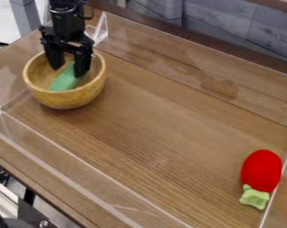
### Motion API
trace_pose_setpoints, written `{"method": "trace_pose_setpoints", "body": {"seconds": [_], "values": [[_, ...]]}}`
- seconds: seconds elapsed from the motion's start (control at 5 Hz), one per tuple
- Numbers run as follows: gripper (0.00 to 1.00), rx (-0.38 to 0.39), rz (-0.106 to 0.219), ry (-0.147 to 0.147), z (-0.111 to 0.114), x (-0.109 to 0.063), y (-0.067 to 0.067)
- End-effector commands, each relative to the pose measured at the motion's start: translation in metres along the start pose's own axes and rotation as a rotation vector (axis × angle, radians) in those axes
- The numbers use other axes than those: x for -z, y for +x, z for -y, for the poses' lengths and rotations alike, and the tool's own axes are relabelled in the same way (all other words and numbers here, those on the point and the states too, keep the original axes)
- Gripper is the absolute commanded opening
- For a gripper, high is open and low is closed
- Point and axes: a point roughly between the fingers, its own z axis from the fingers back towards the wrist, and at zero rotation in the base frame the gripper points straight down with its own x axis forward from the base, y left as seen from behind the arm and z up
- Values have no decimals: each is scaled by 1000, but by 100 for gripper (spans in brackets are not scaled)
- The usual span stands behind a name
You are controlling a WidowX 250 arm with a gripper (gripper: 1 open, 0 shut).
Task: Remove the green stick from the brown bowl and put it on the table
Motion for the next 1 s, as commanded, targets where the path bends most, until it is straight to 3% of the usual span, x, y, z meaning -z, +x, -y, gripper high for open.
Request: {"method": "trace_pose_setpoints", "body": {"seconds": [0.0,0.6,0.8], "values": [[100,-75,51,27,-11,-16,12],[100,-258,17,23,-15,-9,24],[100,-200,12,29,-22,-8,23]]}}
